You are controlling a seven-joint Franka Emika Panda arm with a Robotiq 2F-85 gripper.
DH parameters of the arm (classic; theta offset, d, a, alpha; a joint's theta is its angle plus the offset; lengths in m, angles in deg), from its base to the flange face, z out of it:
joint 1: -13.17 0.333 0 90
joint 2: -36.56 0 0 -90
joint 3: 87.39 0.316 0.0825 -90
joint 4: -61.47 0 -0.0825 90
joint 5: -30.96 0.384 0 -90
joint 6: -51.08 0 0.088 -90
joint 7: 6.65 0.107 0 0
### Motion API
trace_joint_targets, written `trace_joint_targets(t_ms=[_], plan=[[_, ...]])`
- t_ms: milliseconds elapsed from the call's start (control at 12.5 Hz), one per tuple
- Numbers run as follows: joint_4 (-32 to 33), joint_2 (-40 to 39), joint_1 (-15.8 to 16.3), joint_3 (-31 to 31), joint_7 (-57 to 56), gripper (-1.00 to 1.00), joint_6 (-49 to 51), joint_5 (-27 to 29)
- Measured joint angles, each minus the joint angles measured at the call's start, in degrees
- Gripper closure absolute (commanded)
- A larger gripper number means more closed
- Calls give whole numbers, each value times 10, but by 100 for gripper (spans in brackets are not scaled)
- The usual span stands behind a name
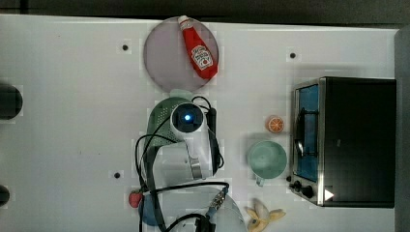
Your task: Drag strainer left to right.
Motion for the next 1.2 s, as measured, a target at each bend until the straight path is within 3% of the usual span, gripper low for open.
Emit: trace_joint_targets(t_ms=[480,720,1200], plan=[[2,7,12,-91,-56,-100,-10,12],[7,8,-9,-130,-95,-100,-13,5],[-2,10,-19,-137,-156,-100,-14,5]])
